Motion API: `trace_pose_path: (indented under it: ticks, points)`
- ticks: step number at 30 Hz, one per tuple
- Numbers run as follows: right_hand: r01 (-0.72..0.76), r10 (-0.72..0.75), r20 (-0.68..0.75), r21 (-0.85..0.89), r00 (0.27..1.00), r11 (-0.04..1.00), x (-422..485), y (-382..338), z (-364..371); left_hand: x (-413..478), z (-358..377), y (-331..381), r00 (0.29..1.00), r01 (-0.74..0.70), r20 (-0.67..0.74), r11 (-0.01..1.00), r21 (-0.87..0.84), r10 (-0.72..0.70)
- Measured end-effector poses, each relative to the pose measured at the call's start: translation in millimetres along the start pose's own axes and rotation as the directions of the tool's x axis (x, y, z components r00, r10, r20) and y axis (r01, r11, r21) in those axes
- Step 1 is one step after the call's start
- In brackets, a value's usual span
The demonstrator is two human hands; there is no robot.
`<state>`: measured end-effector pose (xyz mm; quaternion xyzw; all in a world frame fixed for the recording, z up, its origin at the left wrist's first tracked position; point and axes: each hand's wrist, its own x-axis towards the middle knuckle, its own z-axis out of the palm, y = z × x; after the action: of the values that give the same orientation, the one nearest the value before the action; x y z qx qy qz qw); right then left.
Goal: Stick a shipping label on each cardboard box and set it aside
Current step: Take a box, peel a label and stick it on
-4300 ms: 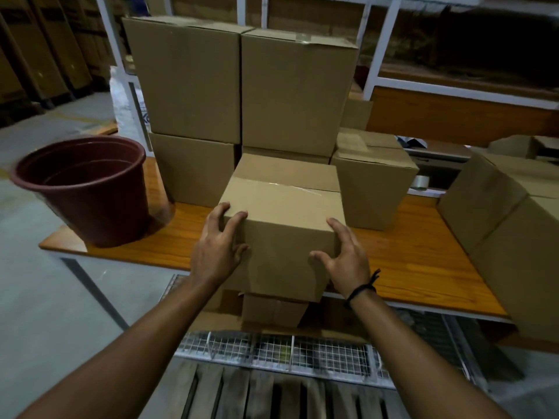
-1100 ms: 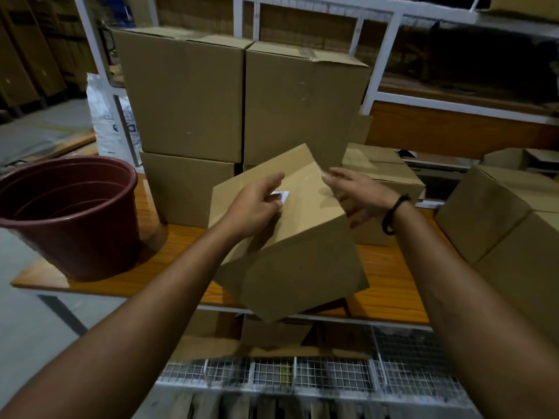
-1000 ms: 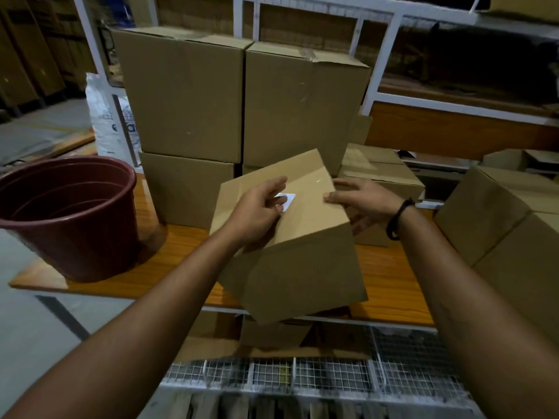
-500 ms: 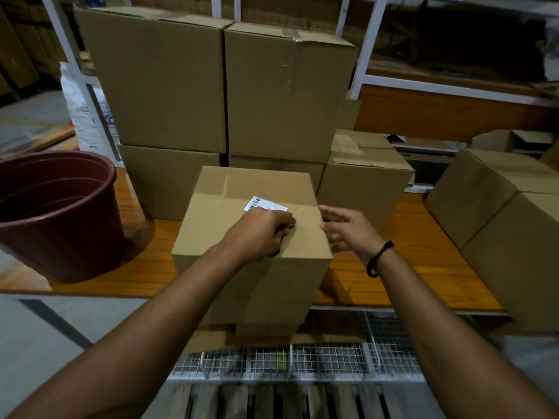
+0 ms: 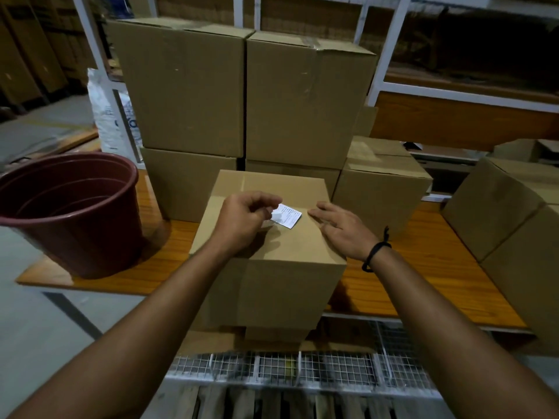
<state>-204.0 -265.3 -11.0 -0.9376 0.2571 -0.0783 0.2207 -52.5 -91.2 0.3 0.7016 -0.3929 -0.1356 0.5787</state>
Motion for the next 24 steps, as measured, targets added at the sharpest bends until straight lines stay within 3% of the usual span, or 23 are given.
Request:
trace_pose_path:
  ticks: [3,5,7,10,17,21,24]
  points:
    - [0.028,-0.030,-0.013,-0.160,0.999,0.987,0.3,-0.8,-1.2,6.2,-20.6,-6.1,0.998,-0.024,0.070,0.966,0.257,0.006]
    - [0.085,-0.096,-0.036,-0.232,0.995,0.969,-0.1,-4.9,-1.4,9.0,-39.0,-12.2,0.972,-0.121,0.234,0.848,0.516,-0.004]
    - [0.150,-0.161,-0.027,-0.235,0.987,0.960,0.4,-10.7,0.3,8.0,-52.1,-14.0,0.907,-0.235,0.416,0.743,0.627,-0.065]
    - [0.218,-0.222,0.002,-0.211,0.975,0.953,4.0,-14.7,5.4,4.7,-58.0,-17.3,0.836,-0.355,0.539,0.648,0.674,-0.104]
    - [0.227,-0.222,0.052,-0.278,0.974,0.933,5.5,-17.6,5.5,3.4,-52.5,-24.3,0.804,-0.506,0.590,0.438,0.743,-0.070]
    - [0.214,-0.167,0.156,-0.360,0.973,0.908,6.5,-24.6,3.6,5.7,-51.8,-25.2,0.798,-0.500,0.595,0.448,0.741,-0.093]
    - [0.243,-0.199,0.170,-0.299,0.965,0.923,7.3,-20.9,-4.3,5.7,-51.5,-26.4,0.809,-0.480,0.581,0.472,0.739,-0.087]
